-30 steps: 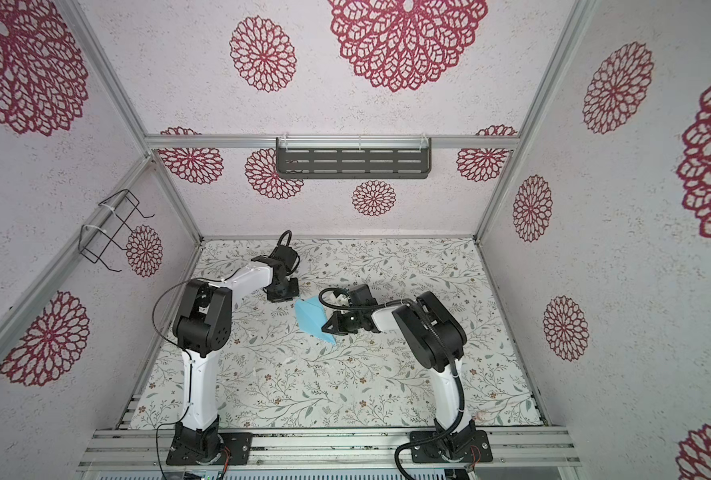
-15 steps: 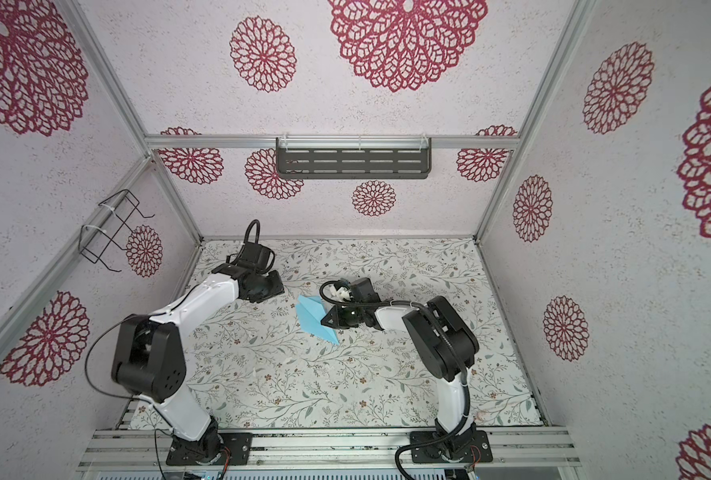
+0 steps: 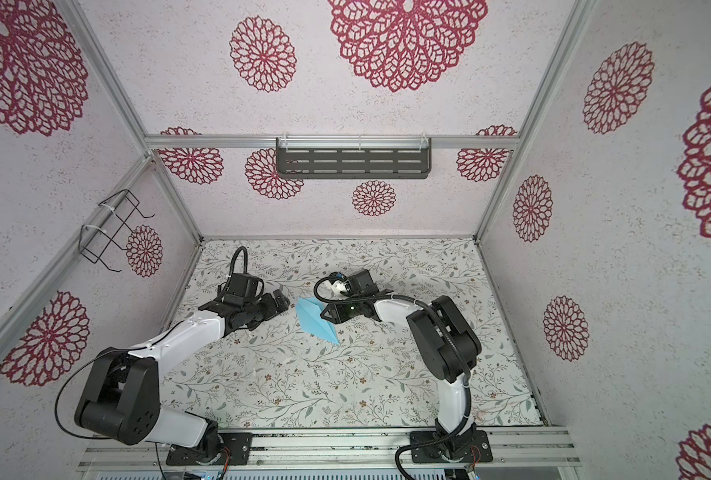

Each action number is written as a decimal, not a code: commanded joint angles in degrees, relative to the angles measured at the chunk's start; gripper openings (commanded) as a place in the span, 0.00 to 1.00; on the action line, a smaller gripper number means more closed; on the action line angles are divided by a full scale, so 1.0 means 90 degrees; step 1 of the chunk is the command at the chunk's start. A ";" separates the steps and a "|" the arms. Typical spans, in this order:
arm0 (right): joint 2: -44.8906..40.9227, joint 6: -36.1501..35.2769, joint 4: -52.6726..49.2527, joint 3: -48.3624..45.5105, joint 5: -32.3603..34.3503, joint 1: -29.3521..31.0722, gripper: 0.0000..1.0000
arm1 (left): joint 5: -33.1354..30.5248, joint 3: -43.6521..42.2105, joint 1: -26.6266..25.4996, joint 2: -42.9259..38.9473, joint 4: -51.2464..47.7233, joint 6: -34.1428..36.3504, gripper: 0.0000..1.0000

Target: Fold a paper plane with a square sheet of paper (pick it up from the middle)

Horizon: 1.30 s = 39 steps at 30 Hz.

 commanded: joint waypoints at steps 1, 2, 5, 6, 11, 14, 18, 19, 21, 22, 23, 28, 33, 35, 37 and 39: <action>0.0323 -0.0752 -0.0529 0.0502 -0.0421 -0.0045 0.35 | 0.0235 -0.0111 0.0073 -0.0179 0.0595 -0.0087 0.97; 0.0427 -0.0810 -0.0596 0.0616 -0.0473 -0.0045 0.33 | 0.0283 -0.0128 0.0077 -0.0180 0.0610 -0.0102 0.98; 0.0677 -0.0922 -0.0653 0.0829 -0.0681 -0.0054 0.28 | 0.0462 -0.0203 0.0097 -0.0170 0.0714 -0.0134 0.98; 0.0749 -0.0964 -0.0690 0.0879 -0.0768 -0.0054 0.27 | 0.0539 -0.0226 0.0094 -0.0157 0.0771 -0.0153 0.98; 0.0860 -0.0994 -0.0703 0.1011 -0.1216 -0.0119 0.10 | 0.0927 -0.0386 0.0112 -0.0168 0.1098 -0.0285 1.00; 0.0633 -0.0607 -0.0264 0.0857 -0.1648 -0.0199 0.05 | 0.1263 -0.0661 0.0107 -0.0326 0.1605 -0.0463 0.98; 0.0250 0.0315 0.0543 0.0620 -0.2197 -0.0246 0.04 | 0.1826 -0.1187 0.0095 -0.0599 0.2733 -0.0843 0.97; 0.0147 0.0640 0.0842 0.0555 -0.2360 -0.0259 0.03 | 0.1960 -0.1316 0.0092 -0.0667 0.3063 -0.0960 0.96; -0.0016 0.1423 0.1590 0.0388 -0.2676 -0.0250 0.03 | 0.2115 -0.1528 0.0083 -0.0780 0.3593 -0.1178 0.96; -0.0088 0.1794 0.2017 0.0292 -0.2781 -0.0252 0.03 | 0.2177 -0.1604 0.0086 -0.0819 0.3827 -0.1258 0.95; -0.0130 0.2212 0.2433 0.0210 -0.2884 -0.0249 0.03 | 0.2263 -0.1698 0.0064 -0.0859 0.4130 -0.1337 0.94; -0.0198 0.4289 0.4740 -0.0143 -0.3384 -0.0241 0.03 | 0.2439 -0.1760 0.0010 -0.0874 0.4764 -0.1456 0.90; -0.0151 0.5812 0.6363 -0.0311 -0.3604 -0.0210 0.03 | 0.2850 -0.1511 -0.0038 -0.0717 0.5136 -0.1337 0.79; -0.0080 0.6315 0.6950 -0.0363 -0.3653 -0.0201 0.03 | 0.2902 -0.1462 -0.0044 -0.0678 0.5322 -0.1328 0.73; 0.0001 0.6795 0.7499 -0.0387 -0.3681 -0.0207 0.03 | 0.2926 -0.1459 -0.0042 -0.0650 0.5481 -0.1337 0.68; 0.0105 0.7223 0.7963 -0.0406 -0.3691 -0.0201 0.03 | 0.2965 -0.1432 -0.0045 -0.0595 0.5552 -0.1342 0.62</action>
